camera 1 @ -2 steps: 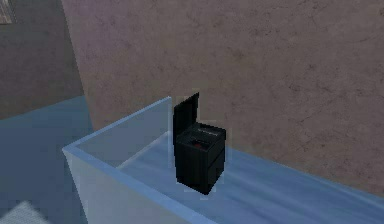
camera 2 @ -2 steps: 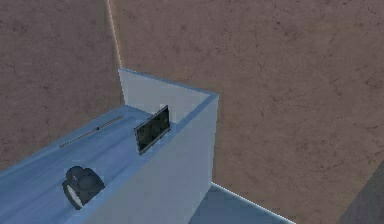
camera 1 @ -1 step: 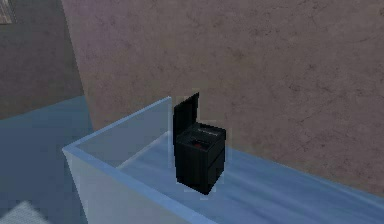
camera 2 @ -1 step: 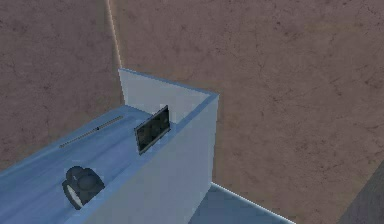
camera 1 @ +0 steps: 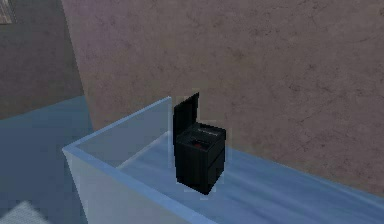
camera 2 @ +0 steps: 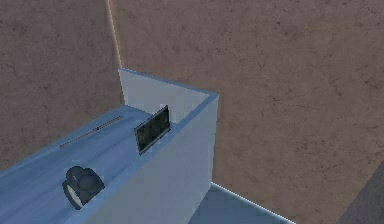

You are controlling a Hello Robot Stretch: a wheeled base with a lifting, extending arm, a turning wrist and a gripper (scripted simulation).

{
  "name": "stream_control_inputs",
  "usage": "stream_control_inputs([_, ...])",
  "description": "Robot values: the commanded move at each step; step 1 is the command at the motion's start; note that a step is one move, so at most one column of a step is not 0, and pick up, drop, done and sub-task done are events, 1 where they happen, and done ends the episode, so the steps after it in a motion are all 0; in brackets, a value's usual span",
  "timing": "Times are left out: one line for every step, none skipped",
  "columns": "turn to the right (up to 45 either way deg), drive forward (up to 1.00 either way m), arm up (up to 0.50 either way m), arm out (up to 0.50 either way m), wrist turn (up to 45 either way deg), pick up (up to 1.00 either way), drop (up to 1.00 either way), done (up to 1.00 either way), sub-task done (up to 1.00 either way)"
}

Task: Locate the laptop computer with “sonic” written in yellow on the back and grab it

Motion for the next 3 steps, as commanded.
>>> stream_control_inputs([0.0, 0.00, 0.00, 0.48, 0.0, 0.00, 0.00, 0.00, 0.00])
stream_control_inputs([0.0, 0.00, 0.00, 0.00, 45.0, 0.00, 0.00, 0.00, 0.00])
stream_control_inputs([0.0, 0.00, 0.00, 0.00, 45.0, 0.00, 0.00, 0.00, 0.00])
